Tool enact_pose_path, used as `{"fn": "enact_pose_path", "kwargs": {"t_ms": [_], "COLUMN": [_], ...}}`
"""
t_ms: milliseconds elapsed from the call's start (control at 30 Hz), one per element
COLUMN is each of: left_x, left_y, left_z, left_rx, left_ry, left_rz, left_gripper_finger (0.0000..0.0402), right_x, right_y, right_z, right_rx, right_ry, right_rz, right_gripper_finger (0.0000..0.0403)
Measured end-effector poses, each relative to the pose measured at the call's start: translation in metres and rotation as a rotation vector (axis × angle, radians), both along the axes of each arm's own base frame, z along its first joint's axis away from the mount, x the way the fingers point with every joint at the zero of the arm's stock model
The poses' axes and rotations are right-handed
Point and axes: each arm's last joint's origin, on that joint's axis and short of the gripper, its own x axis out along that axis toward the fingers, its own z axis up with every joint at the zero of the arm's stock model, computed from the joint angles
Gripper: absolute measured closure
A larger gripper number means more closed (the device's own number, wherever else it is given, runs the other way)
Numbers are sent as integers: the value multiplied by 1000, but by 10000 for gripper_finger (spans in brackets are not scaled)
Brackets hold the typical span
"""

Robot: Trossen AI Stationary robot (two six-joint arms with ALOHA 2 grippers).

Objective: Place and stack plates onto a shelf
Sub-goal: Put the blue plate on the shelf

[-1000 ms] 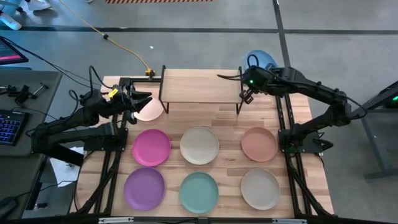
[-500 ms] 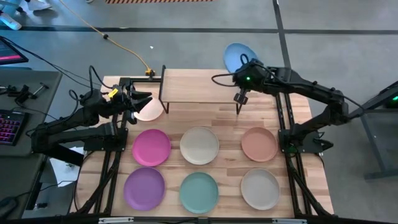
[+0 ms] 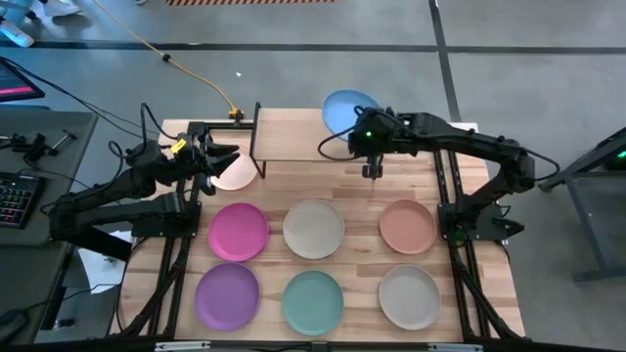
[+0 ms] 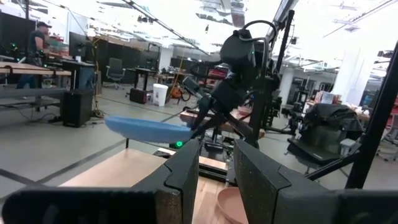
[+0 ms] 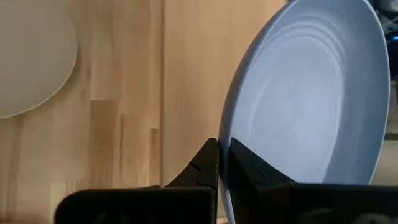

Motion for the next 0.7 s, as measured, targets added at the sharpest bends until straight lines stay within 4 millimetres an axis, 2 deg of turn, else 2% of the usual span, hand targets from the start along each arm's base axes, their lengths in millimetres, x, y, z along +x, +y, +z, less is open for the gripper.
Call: {"fn": "enact_pose_path", "kwargs": {"t_ms": [267,433,700], "left_x": [1,1,1], "left_y": [0,0,0], "left_z": [-5,-6,-6], "left_rx": [-17,-23,-22], "left_ry": [47,63,63], "left_rz": [0,0,0], "left_gripper_finger": [312,312,312], "right_x": [26,36,40], "right_y": [1,-2,-5], "right_z": [-31,-47,-52], "right_rx": [9,25,46], "right_ry": [123,177,163], "right_rz": [67,63,5], "right_gripper_finger": [403,403,403]}}
